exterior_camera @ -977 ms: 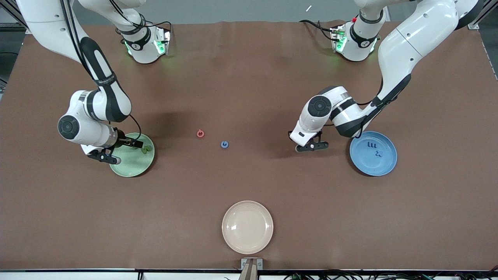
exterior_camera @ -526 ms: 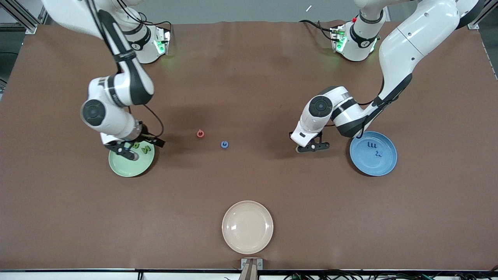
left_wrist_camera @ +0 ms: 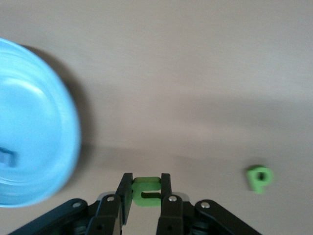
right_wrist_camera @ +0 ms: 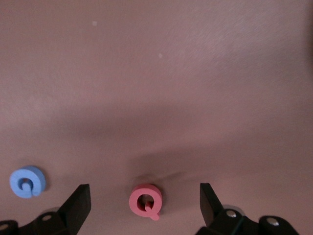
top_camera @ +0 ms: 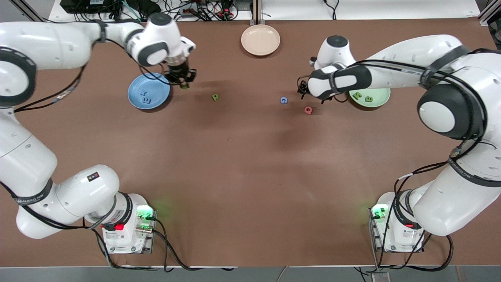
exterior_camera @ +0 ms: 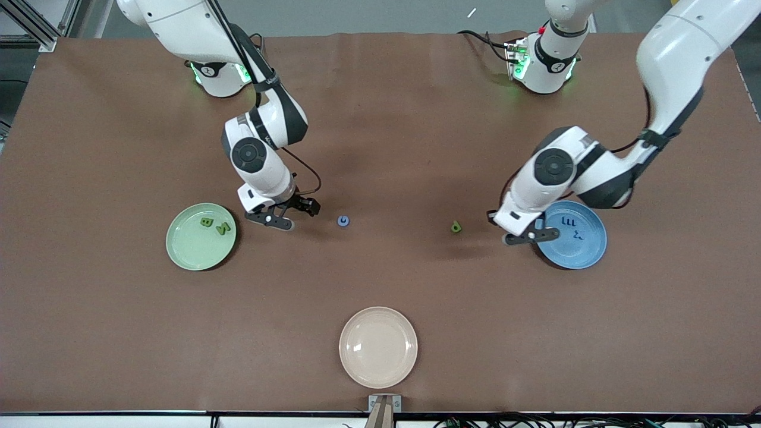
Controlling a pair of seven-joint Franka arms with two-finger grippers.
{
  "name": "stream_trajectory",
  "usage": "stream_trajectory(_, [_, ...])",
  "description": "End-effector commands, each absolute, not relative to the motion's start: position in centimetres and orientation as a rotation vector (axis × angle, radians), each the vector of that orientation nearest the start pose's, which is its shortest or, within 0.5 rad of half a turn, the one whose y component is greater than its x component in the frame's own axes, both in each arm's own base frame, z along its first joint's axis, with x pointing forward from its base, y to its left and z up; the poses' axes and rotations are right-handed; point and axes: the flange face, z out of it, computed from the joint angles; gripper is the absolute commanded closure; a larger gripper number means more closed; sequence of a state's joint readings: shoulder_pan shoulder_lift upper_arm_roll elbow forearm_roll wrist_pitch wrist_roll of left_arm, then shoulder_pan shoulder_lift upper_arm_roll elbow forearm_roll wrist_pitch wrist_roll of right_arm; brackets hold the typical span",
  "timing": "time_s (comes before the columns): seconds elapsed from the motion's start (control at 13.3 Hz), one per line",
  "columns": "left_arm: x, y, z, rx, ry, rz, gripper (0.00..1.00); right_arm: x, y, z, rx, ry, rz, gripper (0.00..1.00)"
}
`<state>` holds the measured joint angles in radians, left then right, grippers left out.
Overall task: Sort upper and lower case letters into plates
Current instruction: 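Drop the u into the blue plate while the right gripper grasps the Q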
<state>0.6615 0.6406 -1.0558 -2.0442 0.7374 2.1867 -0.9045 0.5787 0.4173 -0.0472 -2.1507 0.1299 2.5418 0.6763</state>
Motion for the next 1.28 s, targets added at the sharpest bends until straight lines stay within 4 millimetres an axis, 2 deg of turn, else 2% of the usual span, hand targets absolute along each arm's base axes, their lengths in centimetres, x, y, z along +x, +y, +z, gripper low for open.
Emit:
stream_trajectory(0.0, [54.2,-14.7,25.2,-3.069,-0.085,0.104,0.86,48.5,28.2,20.2,-3.099,0.305,0.083,0.05])
stream_trajectory(0.23, [54.6,-10.5,24.4,-3.054,-0.009,0.101,0.86,46.9,29.5,19.6,-3.112,0.253,0.099,0.08])
stream_trajectory(0.38, [54.9,-8.4,23.9,-3.048,0.036,0.091,0.86,45.8,29.7,18.8,-3.110,0.235,0.075,0.17])
stream_trajectory(0.45, [54.9,-7.8,23.4,-3.048,0.052,0.094,0.86,45.6,29.6,18.5,-3.104,0.234,0.053,0.19])
stream_trajectory(0.98, [54.2,-6.3,19.9,-3.045,0.127,0.057,0.86,45.0,29.9,18.3,-3.106,0.233,0.051,0.41])
stream_trajectory(1.2, [53.9,-5.7,18.7,-3.067,0.132,0.028,0.86,44.9,29.9,17.8,-3.111,0.231,0.058,0.43])
